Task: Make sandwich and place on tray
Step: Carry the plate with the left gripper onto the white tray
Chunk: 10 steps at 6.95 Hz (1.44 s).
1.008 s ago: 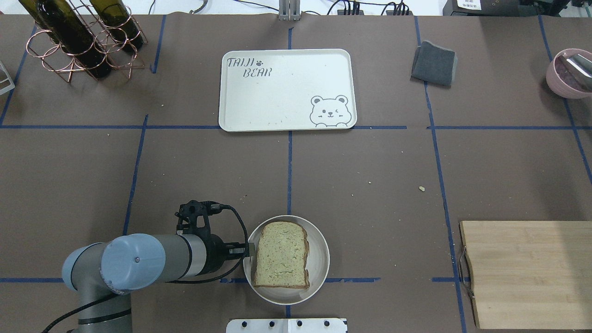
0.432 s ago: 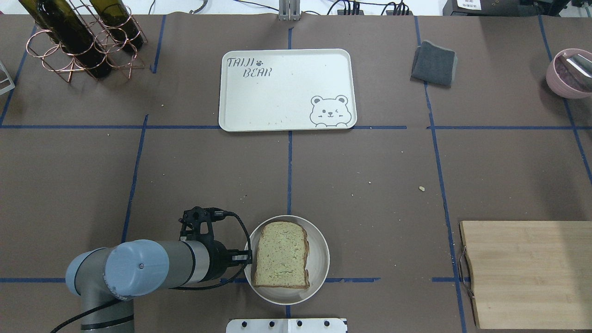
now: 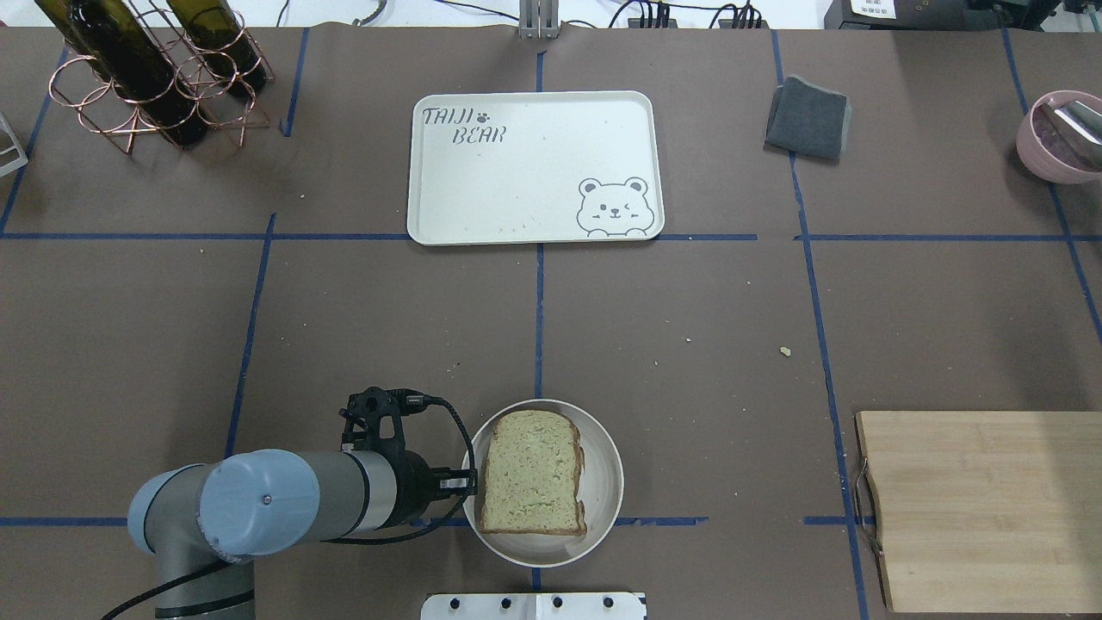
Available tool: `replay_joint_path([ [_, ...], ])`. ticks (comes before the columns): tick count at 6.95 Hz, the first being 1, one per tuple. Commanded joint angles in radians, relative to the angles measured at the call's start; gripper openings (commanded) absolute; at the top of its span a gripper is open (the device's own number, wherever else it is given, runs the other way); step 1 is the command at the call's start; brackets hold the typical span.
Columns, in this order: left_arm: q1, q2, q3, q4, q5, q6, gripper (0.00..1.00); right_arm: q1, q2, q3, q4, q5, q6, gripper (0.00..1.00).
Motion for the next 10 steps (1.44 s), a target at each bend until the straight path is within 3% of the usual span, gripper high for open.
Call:
replay_joint_path([
  [1, -0.005, -0.001, -0.041, 0.002, -0.011, 0.015, 0.00, 0.000, 0.001, -0.010, 0.001, 0.000, 0.003, 1.00],
  [2, -0.054, -0.006, -0.039, 0.003, -0.017, 0.048, 0.00, 0.000, 0.006, -0.014, 0.001, 0.000, 0.004, 1.00],
  [3, -0.157, -0.033, -0.023, 0.005, -0.124, 0.123, 0.00, 0.000, 0.015, -0.024, 0.001, 0.000, 0.003, 1.00],
  [5, -0.348, -0.187, 0.120, 0.067, -0.245, 0.217, 0.00, 0.000, 0.017, -0.021, 0.001, 0.001, 0.004, 1.00],
  [8, -0.576, -0.482, 0.541, 0.081, -0.385, 0.412, 0.00, 0.000, 0.015, -0.017, 0.003, 0.001, 0.003, 1.00],
  [9, -0.623, -0.577, 0.705, 0.057, -0.388, 0.462, 0.00, 0.000, 0.015, -0.015, 0.003, 0.001, 0.003, 1.00],
  [10, -0.640, -0.634, 0.878, -0.048, -0.387, 0.484, 0.00, 0.000, 0.017, -0.014, 0.003, 0.001, 0.003, 1.00],
])
